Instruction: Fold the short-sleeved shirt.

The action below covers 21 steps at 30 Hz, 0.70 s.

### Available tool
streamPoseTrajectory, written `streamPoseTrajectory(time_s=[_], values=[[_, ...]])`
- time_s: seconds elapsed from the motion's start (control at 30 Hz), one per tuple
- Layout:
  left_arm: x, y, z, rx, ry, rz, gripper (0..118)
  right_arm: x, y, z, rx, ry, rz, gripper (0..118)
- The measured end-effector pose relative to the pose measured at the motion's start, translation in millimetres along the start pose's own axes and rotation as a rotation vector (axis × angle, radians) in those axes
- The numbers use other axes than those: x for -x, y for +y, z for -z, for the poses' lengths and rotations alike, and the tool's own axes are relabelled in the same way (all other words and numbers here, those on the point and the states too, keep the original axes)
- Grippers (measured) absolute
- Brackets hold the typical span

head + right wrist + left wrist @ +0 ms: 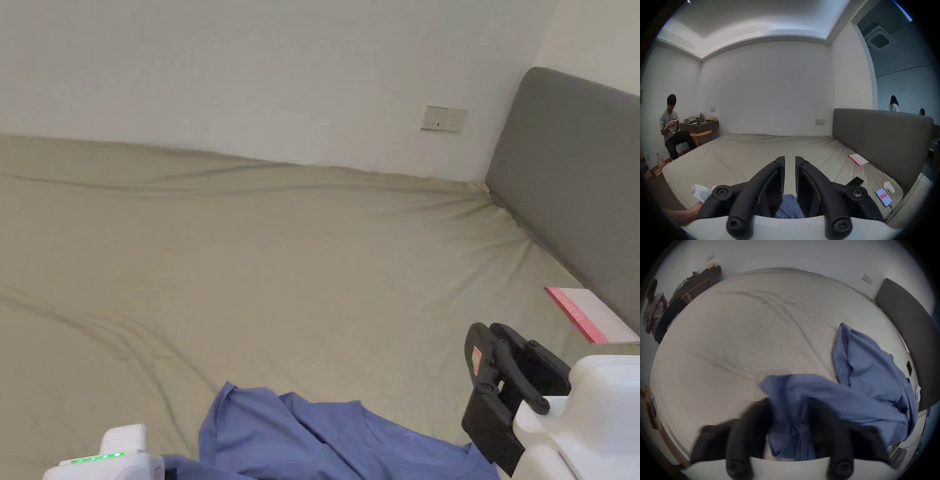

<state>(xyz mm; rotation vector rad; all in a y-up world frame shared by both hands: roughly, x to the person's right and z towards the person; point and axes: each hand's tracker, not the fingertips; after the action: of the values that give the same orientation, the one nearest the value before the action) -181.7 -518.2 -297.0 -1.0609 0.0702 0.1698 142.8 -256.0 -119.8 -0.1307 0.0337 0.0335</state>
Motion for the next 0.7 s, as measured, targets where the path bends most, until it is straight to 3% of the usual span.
streamPoseTrajectory(time_s=[0.03, 0.07, 0.1, 0.13, 0.17, 0.2, 0.23, 0.37, 0.4, 0.5, 0.57, 0.7], values=[[1, 1, -4, -0.011, -0.03, -0.007, 0, -2, -2, 6, 0.02, 0.004, -0.012, 17], [0, 0, -9, -0.021, -0.005, -0.016, 0, -5, -3, 14, 0.056, 0.017, -0.037, 23], [0, 0, -12, -0.021, 0.024, -0.014, 0, -7, -4, 23, 0.088, 0.04, -0.061, 34], [0, 0, -16, -0.02, 0.001, -0.007, 0, -10, -5, 35, 0.125, 0.078, -0.099, 55], [-1, 1, -23, -0.039, 0.0, -0.011, 0, -14, -8, 50, 0.159, 0.113, -0.132, 89], [0, 0, -30, -0.059, -0.014, -0.016, 0, -18, -11, 66, 0.201, 0.127, -0.165, 107], [2, -1, -38, -0.066, -0.062, -0.034, 0, -19, -18, 88, 0.253, 0.177, -0.211, 116], [2, -9, -75, -0.135, -0.111, -0.056, 0, -11, -63, 188, 0.492, 0.216, -0.398, 118], [2, -11, -81, -0.146, -0.117, -0.052, 0, -7, -77, 211, 0.537, 0.233, -0.412, 118], [1, -13, -95, -0.158, -0.13, -0.051, 0, -2, -121, 278, 0.714, 0.296, -0.344, 118], [1, -13, -96, -0.172, -0.133, -0.057, 0, 6, -151, 312, 0.799, 0.307, -0.341, 118], [1, -10, -94, -0.182, -0.129, -0.057, 0, 28, -194, 344, 0.813, 0.297, -0.474, 118]])
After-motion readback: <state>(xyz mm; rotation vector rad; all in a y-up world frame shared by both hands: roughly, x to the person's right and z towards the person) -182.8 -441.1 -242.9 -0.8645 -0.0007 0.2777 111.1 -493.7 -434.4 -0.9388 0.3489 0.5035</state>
